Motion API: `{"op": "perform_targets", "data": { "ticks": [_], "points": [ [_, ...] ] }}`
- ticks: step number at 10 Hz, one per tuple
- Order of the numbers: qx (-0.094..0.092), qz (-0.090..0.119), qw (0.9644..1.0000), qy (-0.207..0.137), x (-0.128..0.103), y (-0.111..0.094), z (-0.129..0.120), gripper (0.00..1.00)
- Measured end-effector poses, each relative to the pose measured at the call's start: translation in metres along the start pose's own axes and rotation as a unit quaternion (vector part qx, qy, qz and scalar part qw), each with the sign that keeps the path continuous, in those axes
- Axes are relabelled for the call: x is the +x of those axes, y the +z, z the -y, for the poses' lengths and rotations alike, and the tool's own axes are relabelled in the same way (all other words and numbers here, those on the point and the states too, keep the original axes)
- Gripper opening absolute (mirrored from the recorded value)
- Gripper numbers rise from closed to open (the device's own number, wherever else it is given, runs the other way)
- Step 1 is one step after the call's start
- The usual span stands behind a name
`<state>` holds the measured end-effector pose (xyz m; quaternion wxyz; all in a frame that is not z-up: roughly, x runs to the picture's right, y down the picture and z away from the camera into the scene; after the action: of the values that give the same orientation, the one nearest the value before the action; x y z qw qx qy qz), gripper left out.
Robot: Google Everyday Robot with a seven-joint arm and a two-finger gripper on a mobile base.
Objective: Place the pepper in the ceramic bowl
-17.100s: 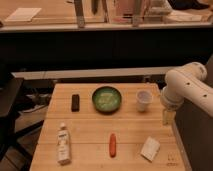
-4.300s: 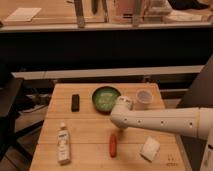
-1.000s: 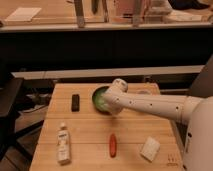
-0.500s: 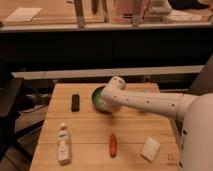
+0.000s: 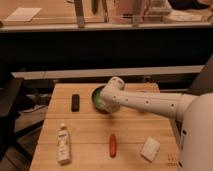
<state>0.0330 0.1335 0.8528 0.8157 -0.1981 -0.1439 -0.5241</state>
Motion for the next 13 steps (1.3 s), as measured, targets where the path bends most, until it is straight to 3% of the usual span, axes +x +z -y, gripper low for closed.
{"op": "perform_targets", "data": {
  "ticks": [1,3,4,7,10,13],
  "points": [
    [0.001,0.001,1.0,0.0,-0.001,0.0,0.001,0.57],
    [0.002,0.002,0.9999,-0.011,-0.005,-0.004,0.003,0.75],
    [0.004,0.005,0.9997,-0.023,-0.012,-0.009,0.005,0.8],
    [0.008,0.02,0.9983,-0.054,-0.03,-0.016,0.002,0.8],
    [0.009,0.059,0.995,-0.08,-0.054,-0.013,-0.013,0.8],
    [0.001,0.101,0.9922,-0.073,-0.084,-0.005,-0.038,0.8]
  ]
}}
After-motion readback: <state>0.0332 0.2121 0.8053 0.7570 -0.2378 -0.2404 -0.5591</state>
